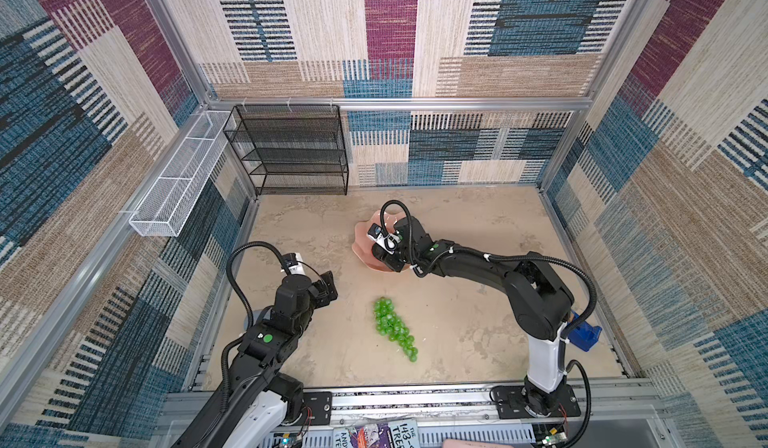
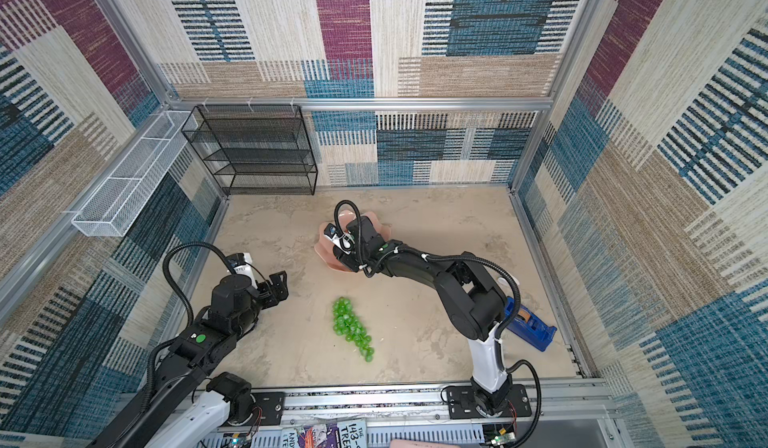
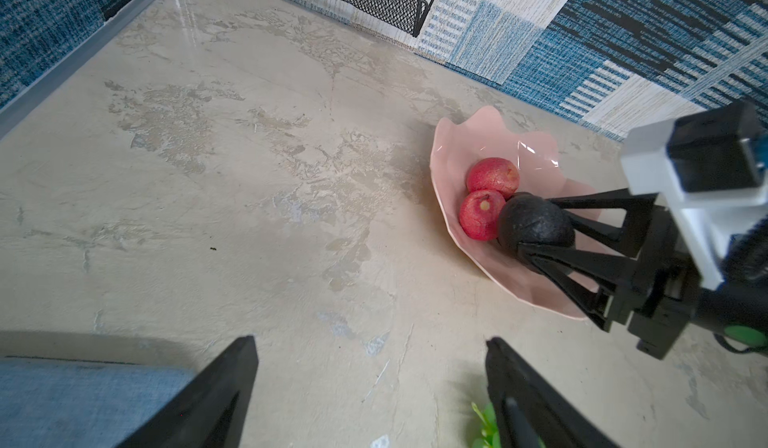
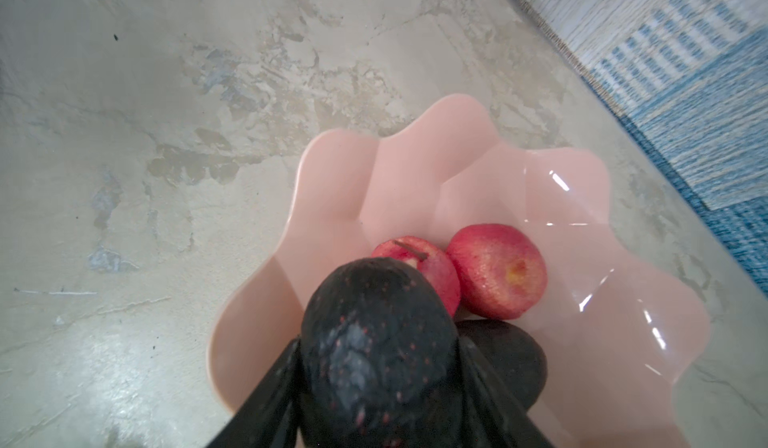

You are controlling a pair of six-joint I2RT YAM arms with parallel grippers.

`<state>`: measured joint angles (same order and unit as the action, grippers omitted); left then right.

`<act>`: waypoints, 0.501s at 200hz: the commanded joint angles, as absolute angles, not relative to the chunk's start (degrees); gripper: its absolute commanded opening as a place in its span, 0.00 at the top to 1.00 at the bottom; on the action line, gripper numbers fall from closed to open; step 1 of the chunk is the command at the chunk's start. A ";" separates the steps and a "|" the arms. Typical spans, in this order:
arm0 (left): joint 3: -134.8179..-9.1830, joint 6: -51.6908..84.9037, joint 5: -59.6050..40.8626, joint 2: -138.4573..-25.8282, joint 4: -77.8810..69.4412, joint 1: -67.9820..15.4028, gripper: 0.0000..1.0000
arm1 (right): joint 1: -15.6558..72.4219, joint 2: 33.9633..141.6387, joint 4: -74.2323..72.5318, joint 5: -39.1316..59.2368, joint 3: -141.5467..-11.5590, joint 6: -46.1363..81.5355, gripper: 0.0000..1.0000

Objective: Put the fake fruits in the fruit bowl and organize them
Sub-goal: 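Place the second avocado in the pink bowl with the right gripper, then grasp the green grapes by the stem with the right gripper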

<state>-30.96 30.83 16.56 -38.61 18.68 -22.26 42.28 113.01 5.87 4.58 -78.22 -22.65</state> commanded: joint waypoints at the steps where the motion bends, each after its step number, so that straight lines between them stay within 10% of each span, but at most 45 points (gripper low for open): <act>1: -31.03 30.50 17.31 -38.76 16.12 -22.24 0.11 | 42.27 114.18 5.29 5.20 -78.31 -23.68 0.44; 100: -31.63 29.97 17.07 -38.58 15.45 -22.12 0.11 | 42.28 106.26 2.43 5.35 -76.16 -13.43 0.12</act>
